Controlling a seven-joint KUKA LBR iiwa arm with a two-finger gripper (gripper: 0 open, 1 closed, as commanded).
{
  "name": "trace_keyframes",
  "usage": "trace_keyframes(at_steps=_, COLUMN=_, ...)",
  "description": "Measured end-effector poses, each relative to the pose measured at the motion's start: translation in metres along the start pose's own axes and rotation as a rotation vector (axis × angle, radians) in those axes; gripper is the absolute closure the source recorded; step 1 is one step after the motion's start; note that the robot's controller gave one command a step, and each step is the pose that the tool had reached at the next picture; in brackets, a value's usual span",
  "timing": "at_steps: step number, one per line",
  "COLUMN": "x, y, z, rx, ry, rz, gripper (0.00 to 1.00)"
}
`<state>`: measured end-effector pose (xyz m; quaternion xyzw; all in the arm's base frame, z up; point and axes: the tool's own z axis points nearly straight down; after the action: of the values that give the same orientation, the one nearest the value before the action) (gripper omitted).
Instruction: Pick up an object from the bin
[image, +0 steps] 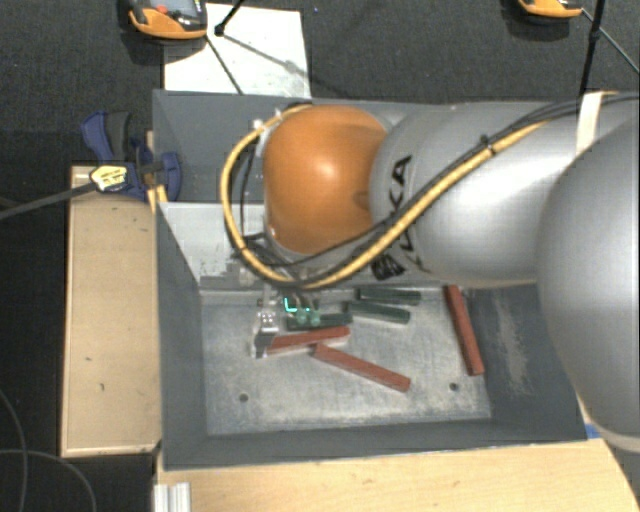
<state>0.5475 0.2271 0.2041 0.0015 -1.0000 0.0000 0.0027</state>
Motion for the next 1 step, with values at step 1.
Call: trace_keyframes(at_steps=1, x=-0.0022, y=-0.0012, z=-0.0043, rx=-0.002, ry=-0.008, rz=0.006, gripper=0.00)
